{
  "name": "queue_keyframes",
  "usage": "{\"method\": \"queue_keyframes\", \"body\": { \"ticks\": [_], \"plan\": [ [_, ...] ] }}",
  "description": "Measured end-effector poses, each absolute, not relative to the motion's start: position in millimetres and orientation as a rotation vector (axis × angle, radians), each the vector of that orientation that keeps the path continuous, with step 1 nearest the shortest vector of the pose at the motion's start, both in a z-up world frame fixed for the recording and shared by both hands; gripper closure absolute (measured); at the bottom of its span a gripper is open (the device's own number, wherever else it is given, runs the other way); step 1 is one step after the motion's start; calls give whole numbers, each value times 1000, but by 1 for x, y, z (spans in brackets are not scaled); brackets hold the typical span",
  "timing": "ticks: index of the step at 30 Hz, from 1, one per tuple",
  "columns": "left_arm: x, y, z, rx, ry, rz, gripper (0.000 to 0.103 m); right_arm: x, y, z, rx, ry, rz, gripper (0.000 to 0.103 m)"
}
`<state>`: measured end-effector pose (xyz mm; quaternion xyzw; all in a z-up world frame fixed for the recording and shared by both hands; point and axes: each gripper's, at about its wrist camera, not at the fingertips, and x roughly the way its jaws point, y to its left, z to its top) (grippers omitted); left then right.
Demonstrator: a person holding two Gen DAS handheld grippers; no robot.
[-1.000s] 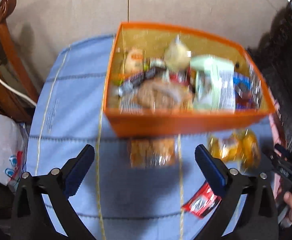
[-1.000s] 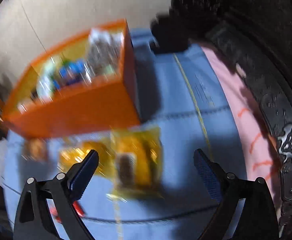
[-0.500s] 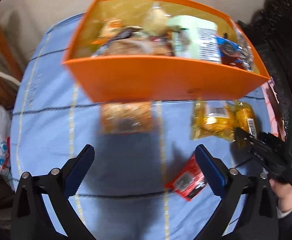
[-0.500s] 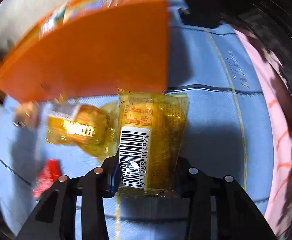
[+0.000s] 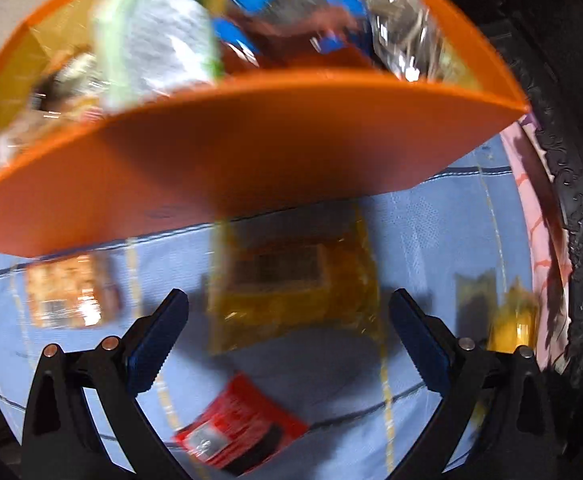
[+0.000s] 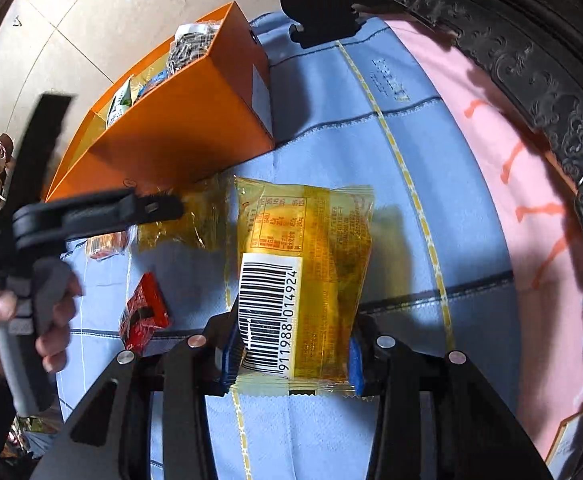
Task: Organize snacks
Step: 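Grasp the other yellow bread bag with left tool, then drop the yellow bread bag with left tool into the box while right tool drops its bread bag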
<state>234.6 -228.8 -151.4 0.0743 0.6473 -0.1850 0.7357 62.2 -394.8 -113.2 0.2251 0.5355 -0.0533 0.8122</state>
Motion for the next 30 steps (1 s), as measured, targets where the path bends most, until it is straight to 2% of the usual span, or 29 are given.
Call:
{"method": "queue_keyframes", "body": {
  "ticks": [2,4,8,21,26,30],
  "plan": [
    [239,-233,-167,186,1474,-385,5,63,-393,-116,481,1151,-113,62],
    [237,-228,-171,183,1453,-392,27,66,-389,-117,477,1155,-106,62],
    [228,-211,-155,234,1388,-398,37,75,-384,-115,469,1148,-88,62],
    [206,-105,-20,74,1114,-395,37,122,-339,-49,398,1013,79,62],
    [237,-101,13,67,1014,-367,37,164,-334,-11,361,924,99,61],
    [282,-106,19,25,1029,-321,36,207,-332,9,346,870,90,60]
  ]
}}
